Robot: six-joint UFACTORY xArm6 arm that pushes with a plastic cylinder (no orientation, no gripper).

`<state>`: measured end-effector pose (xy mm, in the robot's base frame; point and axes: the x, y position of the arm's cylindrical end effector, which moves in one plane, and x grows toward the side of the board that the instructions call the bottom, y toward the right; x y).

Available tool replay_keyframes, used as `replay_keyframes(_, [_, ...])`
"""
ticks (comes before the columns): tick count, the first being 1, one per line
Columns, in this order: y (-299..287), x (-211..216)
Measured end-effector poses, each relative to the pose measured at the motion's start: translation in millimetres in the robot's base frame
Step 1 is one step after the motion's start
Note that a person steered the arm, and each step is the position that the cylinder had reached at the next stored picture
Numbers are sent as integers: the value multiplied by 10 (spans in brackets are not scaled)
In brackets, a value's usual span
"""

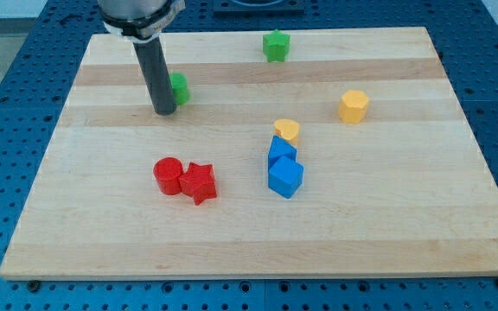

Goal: Slide the green circle to the top center of the board

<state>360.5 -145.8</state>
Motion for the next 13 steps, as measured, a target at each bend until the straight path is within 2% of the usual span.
replay_keyframes(1, [98,-599])
replay_keyframes(3, [92,-599])
replay_keyframes(4, [-395,-864])
replay_keyframes(6, [-301,-816])
replay_keyframes(7, [206,-685])
replay_keyframes(9, [404,-686])
replay_keyframes(10, [945,-686])
replay_keyframes(12, [1063,-686])
replay_keyframes(13, [844,-686])
